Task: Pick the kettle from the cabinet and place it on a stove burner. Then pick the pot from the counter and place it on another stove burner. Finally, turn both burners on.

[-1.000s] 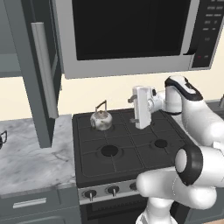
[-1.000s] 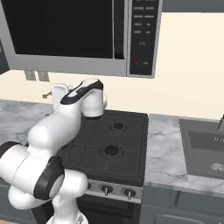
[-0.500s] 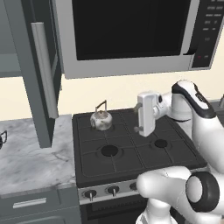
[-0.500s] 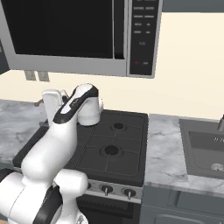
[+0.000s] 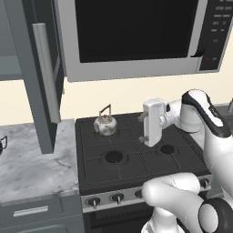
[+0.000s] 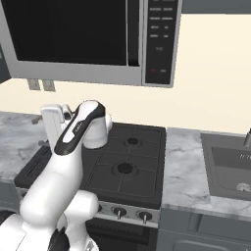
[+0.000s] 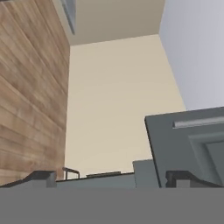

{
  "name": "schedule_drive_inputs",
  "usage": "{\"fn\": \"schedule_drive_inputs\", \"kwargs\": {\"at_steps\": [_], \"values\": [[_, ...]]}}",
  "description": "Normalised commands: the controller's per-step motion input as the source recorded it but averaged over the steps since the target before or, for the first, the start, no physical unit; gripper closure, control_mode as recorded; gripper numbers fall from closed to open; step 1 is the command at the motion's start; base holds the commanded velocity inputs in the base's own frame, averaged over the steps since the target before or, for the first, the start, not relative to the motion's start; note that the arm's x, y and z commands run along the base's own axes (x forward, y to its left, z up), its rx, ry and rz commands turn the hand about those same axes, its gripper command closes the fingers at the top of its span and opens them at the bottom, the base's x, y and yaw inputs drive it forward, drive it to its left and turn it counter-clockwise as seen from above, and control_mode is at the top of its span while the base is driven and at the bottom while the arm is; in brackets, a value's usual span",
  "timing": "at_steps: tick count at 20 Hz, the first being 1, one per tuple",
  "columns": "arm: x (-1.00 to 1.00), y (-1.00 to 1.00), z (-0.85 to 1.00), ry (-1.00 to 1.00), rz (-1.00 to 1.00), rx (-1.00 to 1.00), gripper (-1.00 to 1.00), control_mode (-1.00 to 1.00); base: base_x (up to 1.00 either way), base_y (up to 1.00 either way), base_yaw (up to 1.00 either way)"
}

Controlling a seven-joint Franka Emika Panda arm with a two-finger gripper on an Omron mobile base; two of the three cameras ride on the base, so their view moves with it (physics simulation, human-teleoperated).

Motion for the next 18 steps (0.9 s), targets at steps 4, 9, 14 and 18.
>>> {"fn": "schedule_drive_inputs", "kwargs": {"at_steps": [4, 9, 14, 18], "values": [[-0.14, 0.00, 0.00, -0.05, 0.00, 0.00, -1.00, -1.00, 0.00, 0.00, 0.00], [-0.10, 0.00, 0.00, -0.03, 0.00, 0.00, -1.00, 1.00, -0.49, 0.00, 0.00], [0.00, 0.00, 0.00, 0.00, 0.00, 0.00, -1.00, 1.00, -0.55, 0.07, 0.00], [0.00, 0.00, 0.00, 0.00, 0.00, 0.00, -1.00, 1.00, -0.46, 0.24, -0.01]]}}
